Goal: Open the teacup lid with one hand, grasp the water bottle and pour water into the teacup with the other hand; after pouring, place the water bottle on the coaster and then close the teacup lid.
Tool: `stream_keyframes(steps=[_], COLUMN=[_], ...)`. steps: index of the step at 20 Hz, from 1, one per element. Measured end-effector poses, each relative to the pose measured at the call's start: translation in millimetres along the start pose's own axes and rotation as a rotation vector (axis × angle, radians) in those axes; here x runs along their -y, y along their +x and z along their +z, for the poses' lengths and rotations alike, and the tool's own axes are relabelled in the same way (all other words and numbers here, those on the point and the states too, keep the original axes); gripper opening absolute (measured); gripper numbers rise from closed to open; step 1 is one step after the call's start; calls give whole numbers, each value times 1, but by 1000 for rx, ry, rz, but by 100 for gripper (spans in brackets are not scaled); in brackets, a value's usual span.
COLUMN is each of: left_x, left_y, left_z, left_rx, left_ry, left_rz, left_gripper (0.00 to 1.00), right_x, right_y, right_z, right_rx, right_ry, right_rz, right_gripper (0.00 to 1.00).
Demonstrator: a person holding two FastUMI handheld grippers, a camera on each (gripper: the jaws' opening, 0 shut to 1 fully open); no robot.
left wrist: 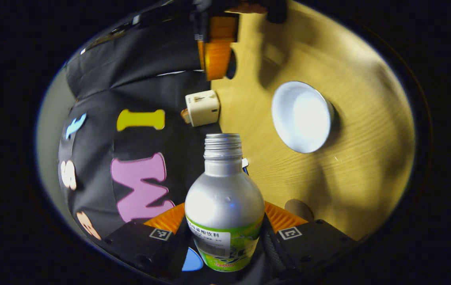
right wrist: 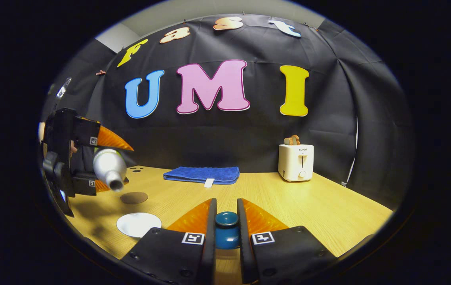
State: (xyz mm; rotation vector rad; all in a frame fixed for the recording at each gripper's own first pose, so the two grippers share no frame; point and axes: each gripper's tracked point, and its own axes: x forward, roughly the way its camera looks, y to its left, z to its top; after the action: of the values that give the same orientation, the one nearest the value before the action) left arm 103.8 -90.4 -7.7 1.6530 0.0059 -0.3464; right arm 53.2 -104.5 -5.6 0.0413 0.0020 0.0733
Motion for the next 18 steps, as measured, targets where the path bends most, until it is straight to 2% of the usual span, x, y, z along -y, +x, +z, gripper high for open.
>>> stream_keyframes(steps=[7, 13, 16, 18], left_x=[-25, -25, -26, -23], left_y=[-15, 13, 17, 23], left_z=[-48, -80, -76, -73], left_rx=[-39, -36, 13, 55], left_ry=[-620, -1205, -1392, -1508], left_rz=[154, 273, 316, 317], left_gripper=[81, 81, 81, 81], right_x=[0, 0, 0, 0], right_y=[0, 0, 0, 0], right_z=[0, 0, 0, 0], right_rx=[0, -1, -1, -1], right_ry=[0, 0, 0, 0], right_rz=[0, -1, -1, -1], right_gripper=[29, 29, 29, 29])
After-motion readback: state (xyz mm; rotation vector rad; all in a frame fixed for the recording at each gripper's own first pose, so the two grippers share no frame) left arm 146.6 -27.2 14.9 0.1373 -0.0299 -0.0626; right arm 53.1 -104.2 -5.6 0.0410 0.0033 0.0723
